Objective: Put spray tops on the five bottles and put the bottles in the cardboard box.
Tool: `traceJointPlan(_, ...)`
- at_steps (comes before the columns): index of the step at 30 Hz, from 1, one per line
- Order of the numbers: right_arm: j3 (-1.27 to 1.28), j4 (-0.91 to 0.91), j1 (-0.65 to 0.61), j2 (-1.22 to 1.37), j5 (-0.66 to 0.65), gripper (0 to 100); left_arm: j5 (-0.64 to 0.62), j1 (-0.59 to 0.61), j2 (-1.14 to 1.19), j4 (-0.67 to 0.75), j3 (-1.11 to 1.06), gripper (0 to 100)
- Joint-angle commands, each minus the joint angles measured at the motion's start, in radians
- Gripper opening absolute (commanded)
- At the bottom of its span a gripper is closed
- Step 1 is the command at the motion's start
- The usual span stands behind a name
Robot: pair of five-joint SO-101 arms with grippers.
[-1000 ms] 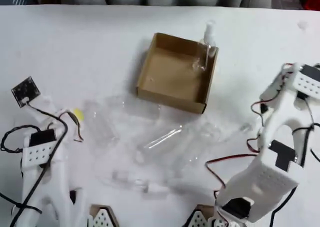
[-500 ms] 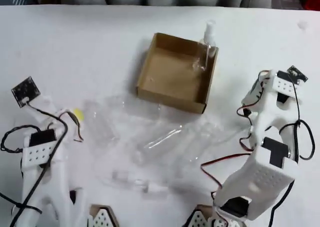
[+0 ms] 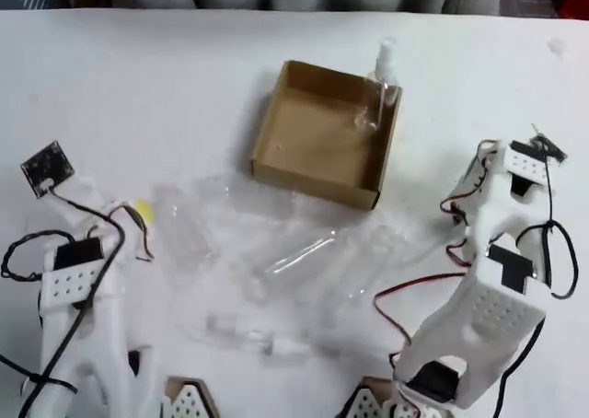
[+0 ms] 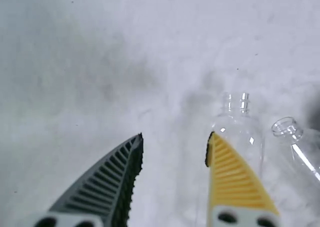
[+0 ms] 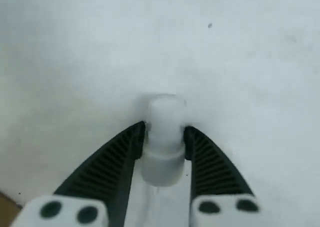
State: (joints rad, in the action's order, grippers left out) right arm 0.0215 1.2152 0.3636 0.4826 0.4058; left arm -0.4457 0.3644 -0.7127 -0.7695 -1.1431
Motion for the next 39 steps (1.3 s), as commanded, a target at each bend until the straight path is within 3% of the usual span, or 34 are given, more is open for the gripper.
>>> traceJointPlan(1,-0.077,0.077,-0.01,0.005,0.0,1.9,-0.002,-0.018,-0.022,0.02,0.006,20)
traceJointPlan(4,-0.101,0.096,-0.008,0.01,0.0,1.8,-0.002,-0.025,-0.022,-0.006,0.023,20)
traceJointPlan(12,-0.101,0.09,-0.016,0.015,0.0,1.6,-0.006,-0.153,-0.015,-0.325,0.242,20)
traceJointPlan(18,-0.098,0.09,-0.016,0.016,0.0,1.6,-0.074,-0.248,0.048,-0.299,0.261,20)
traceJointPlan(30,-0.097,0.09,-0.016,0.018,0.0,1.6,-0.203,-0.246,0.588,-0.339,0.585,21)
traceJointPlan(35,-0.104,0.088,-0.018,0.045,0.0,1.6,-0.242,-0.245,0.644,-0.407,0.643,32)
traceJointPlan(39,-0.117,0.091,-0.03,0.056,-0.002,1.6,-0.267,-0.225,0.648,-0.402,0.643,29)
